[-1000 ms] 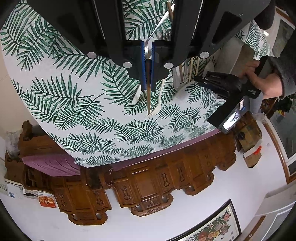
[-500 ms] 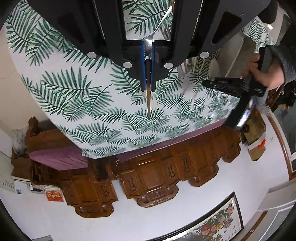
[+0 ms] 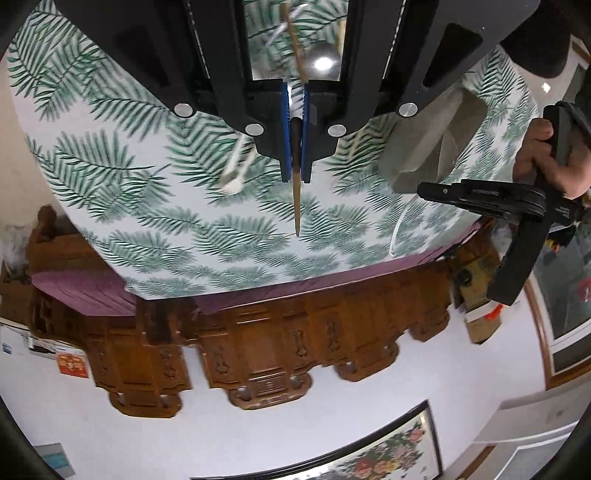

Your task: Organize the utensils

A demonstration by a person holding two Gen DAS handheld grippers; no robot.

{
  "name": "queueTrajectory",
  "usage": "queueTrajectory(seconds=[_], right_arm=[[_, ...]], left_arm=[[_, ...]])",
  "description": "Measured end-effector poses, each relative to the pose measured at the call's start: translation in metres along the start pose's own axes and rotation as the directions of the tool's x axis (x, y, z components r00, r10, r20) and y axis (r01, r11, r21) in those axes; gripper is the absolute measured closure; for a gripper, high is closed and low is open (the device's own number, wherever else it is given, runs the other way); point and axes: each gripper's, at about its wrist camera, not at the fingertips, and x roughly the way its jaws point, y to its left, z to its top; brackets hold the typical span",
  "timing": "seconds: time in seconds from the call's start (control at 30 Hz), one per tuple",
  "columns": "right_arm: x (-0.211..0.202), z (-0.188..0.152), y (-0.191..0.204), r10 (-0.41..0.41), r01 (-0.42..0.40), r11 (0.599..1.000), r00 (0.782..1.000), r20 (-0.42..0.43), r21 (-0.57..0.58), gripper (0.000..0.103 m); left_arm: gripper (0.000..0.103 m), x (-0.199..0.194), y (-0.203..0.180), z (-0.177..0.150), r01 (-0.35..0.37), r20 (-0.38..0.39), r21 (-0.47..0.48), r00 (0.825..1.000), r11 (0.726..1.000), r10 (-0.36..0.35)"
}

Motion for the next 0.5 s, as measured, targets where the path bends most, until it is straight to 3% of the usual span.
queueTrajectory(seconds=[0.2, 0.5], right_arm=[[0.009, -0.006, 0.038, 0.035, -0.036, 0.998, 0.999, -0.021, -0.043, 0.097], [0.024, -0.016, 0.070, 0.053, -0.060, 0.993, 0.996, -0.071, -0.099, 0.097]], left_arm=[[0.095, -0.001, 0.035, -0.039, -0.033, -0.001, -0.071, 0.999, 0.997, 0.033], [0.095, 0.028, 0.058, -0.067, -0.080, -0.042, -0.125, 0.996, 0.989, 0.075]])
